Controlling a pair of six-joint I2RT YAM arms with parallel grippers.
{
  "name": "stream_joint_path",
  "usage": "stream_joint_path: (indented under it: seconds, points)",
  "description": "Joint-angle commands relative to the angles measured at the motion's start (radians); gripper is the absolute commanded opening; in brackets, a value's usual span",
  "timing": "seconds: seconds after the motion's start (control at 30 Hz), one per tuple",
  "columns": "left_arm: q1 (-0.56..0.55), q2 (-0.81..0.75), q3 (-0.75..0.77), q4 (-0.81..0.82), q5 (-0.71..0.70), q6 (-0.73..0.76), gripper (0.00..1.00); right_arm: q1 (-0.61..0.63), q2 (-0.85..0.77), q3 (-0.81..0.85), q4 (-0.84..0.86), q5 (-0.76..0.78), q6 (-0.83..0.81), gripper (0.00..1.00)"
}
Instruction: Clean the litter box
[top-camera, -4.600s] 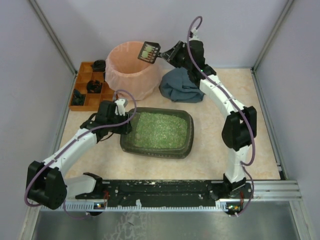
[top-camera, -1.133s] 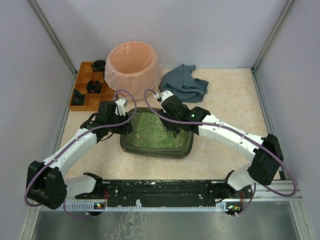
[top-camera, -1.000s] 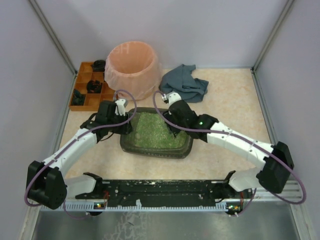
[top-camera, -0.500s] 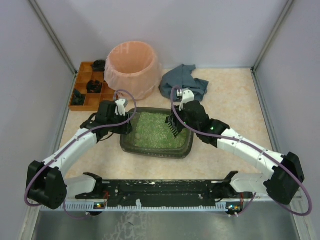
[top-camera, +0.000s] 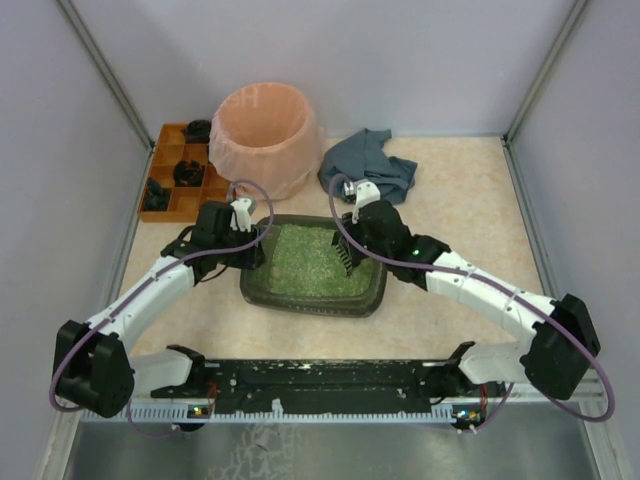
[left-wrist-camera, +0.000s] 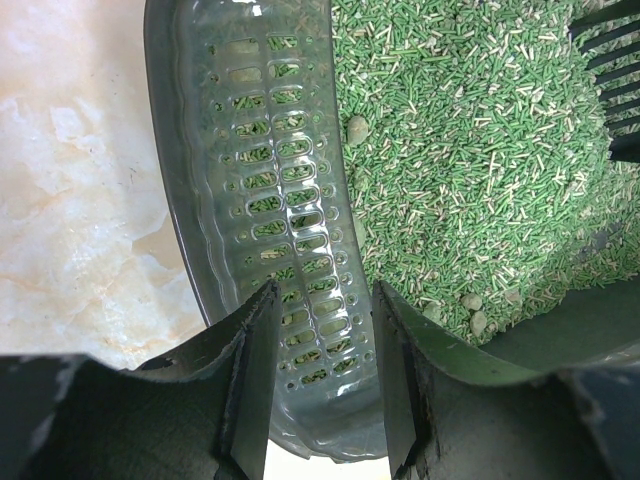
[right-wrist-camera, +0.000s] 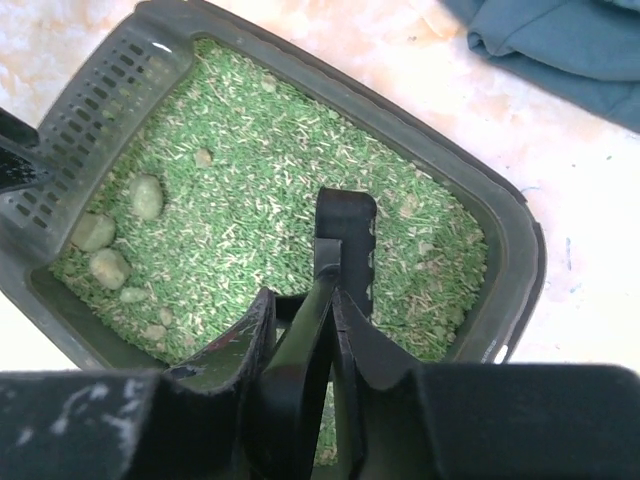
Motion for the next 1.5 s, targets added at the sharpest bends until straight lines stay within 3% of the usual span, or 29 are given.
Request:
stream_joint_path:
  seconds: [0.0, 0.2, 0.43, 0.77, 1.13, 1.33, 1.47]
  points:
    - [-0.002, 0.005, 0.014, 0.003, 0.013, 0.002, 0.48, -0.002, -0.007, 0.078, 0.011, 0.042, -0.028, 0.14]
    - [-0.003, 0.007, 0.014, 0.004, 0.022, -0.001, 0.48, -0.002, -0.017, 0.185, -0.046, 0.155, -0.102, 0.0]
    - [-0.003, 0.01, 0.016, 0.007, 0.027, 0.0, 0.47, 0.0, -0.002, 0.283, -0.068, 0.111, -0.059, 0.0]
    - [-0.003, 0.016, 0.016, 0.01, 0.045, 0.001, 0.47, 0.034, 0.182, 0.405, -0.142, 0.014, 0.118, 0.0]
    - [-0.002, 0.012, 0.014, 0.01, 0.047, 0.0, 0.47, 0.039, 0.393, 0.55, -0.235, 0.02, 0.149, 0.0]
    - [-0.002, 0.012, 0.014, 0.01, 0.045, 0.0, 0.47, 0.039, 0.463, 0.51, -0.209, -0.096, 0.192, 0.0]
    - [-0.002, 0.013, 0.015, 0.01, 0.043, 0.001, 0.47, 0.04, 0.424, 0.366, -0.075, -0.174, 0.287, 0.0]
